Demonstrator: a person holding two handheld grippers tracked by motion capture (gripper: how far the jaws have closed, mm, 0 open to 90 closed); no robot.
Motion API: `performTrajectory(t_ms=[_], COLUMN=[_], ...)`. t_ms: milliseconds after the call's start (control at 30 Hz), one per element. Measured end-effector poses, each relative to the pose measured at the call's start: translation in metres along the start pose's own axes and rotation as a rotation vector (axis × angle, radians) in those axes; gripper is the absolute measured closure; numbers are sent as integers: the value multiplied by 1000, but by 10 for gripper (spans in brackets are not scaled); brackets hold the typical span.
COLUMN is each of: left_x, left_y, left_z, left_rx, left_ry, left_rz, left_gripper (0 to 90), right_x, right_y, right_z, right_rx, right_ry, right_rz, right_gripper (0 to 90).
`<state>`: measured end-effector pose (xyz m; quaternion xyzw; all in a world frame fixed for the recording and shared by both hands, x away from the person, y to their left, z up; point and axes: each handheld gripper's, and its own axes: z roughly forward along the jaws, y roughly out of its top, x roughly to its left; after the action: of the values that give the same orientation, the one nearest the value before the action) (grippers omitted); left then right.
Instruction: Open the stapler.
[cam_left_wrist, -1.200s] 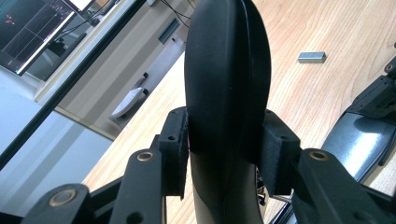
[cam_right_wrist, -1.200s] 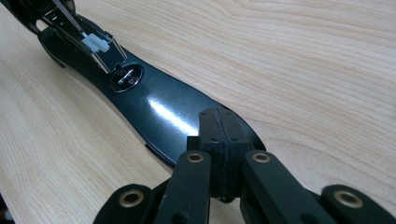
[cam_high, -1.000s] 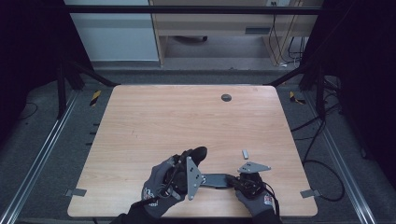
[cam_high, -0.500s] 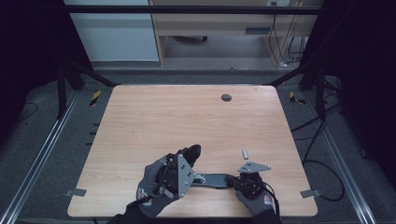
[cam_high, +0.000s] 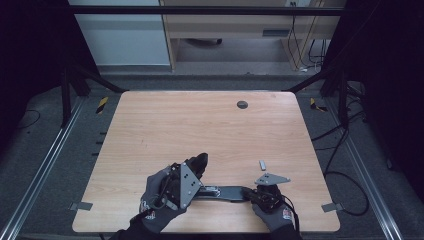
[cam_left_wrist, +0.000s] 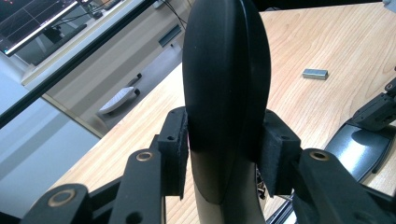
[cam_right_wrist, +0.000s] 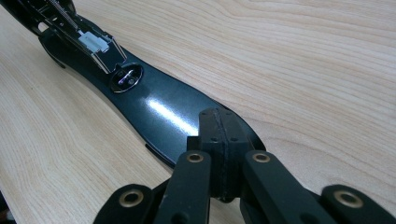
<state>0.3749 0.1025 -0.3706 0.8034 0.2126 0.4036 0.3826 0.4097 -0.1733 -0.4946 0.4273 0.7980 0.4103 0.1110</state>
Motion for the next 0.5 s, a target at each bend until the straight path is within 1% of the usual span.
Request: performTrajectory(t_ms=[300, 400, 500], left_x=[8, 12, 15], left_y=[-4, -7, -9], left_z=[-5, -8, -10], left_rx=[-6, -14, -20], left_ry=[1, -2, -5], left_rz=[-31, -54, -67], left_gripper=[579, 578, 577], right_x=[0, 0, 0], right_y=[0, 0, 0], right_z=[0, 0, 0], right_rx=[0, 0, 2], right_ry=[0, 0, 3], right_rz=[3, 2, 7], right_gripper=[900, 900, 900])
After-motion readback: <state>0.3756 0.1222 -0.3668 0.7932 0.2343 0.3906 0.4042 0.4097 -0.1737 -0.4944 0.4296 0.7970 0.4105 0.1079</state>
